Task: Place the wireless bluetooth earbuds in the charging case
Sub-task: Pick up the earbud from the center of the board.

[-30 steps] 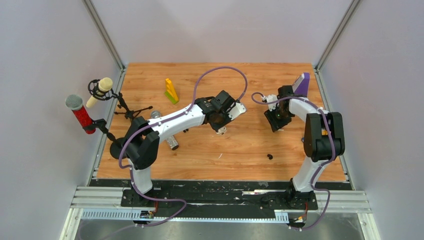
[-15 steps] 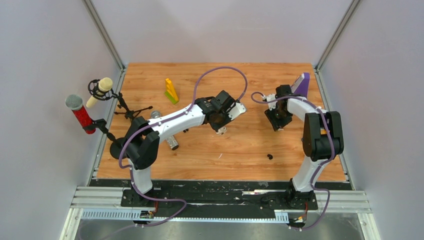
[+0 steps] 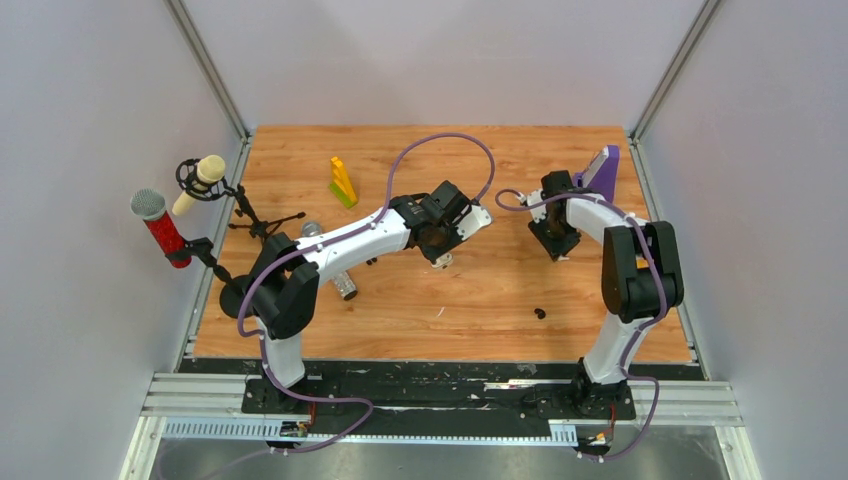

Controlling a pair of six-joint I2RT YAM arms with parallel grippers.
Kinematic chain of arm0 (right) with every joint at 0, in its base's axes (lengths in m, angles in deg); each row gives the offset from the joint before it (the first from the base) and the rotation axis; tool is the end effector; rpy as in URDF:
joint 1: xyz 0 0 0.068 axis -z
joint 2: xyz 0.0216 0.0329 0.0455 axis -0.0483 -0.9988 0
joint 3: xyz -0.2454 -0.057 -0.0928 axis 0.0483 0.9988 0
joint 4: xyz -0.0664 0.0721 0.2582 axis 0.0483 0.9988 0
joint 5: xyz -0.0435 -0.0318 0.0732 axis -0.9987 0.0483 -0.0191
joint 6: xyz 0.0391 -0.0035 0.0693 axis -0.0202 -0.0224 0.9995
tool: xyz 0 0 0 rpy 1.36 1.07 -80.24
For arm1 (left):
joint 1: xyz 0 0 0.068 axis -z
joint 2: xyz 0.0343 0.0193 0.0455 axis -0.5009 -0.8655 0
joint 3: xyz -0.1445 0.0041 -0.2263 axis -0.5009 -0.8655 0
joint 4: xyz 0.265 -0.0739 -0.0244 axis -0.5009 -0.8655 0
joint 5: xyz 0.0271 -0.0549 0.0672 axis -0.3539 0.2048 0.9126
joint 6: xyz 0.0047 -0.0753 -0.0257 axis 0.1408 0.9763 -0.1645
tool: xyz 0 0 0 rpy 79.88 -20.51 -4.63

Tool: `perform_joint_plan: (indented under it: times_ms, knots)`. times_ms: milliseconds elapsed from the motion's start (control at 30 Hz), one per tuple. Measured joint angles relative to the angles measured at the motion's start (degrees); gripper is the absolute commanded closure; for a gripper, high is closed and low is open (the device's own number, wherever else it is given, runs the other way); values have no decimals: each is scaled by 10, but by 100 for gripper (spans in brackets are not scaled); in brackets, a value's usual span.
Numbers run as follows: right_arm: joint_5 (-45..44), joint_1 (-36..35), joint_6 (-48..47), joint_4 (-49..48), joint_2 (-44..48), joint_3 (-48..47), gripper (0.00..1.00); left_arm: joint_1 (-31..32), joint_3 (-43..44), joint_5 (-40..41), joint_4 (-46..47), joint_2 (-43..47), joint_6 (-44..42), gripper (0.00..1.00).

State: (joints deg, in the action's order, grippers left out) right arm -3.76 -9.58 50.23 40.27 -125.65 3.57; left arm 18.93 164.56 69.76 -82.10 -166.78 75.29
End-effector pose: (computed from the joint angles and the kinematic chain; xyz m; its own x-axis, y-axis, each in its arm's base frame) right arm 0.3568 0.0365 0.1160 -0.8186 -0.5573 -0.1389 -0.5348 0.8278 -0.1696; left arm 0.2840 -0.3203 0.2045 -0.3866 0.7923 -0.4720 0.8441 0.5102 0.1651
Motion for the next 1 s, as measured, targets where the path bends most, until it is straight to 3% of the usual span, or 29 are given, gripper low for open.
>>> perform_joint_plan:
  times_ms: [533, 1000]
  knots:
    - [-70, -28, 2, 0, -7, 2, 69, 0, 0, 0, 0, 0, 0, 100]
    - [-87, -37, -3, -2, -9, 5, 84, 0, 0, 0, 2, 0, 0, 100]
